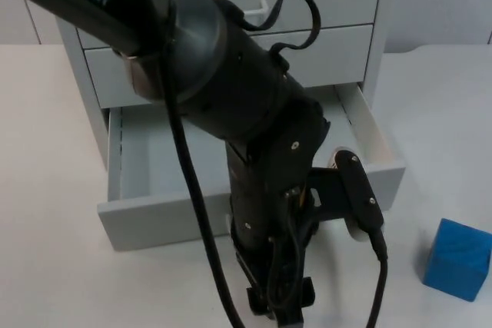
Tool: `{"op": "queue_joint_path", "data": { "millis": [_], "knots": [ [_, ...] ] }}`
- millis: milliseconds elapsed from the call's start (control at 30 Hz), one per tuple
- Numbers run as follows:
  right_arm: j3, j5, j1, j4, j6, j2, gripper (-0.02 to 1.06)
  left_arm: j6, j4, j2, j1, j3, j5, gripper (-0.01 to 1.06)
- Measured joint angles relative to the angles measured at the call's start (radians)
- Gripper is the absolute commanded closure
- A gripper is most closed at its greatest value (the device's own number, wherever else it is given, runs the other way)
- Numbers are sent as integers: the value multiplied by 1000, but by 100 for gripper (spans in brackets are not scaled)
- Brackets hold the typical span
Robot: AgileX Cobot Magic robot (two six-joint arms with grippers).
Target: Open the drawer with the left hand, place the block into the drawer with the right hand, then close the drawer with the left hand.
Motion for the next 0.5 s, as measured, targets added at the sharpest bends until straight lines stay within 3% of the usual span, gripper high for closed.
{"op": "queue_joint_path", "data": {
  "millis": [500],
  "knots": [
    [0,0,0,0,0,0,-1,0,4,-69,0,2,8,29]
  ]
}}
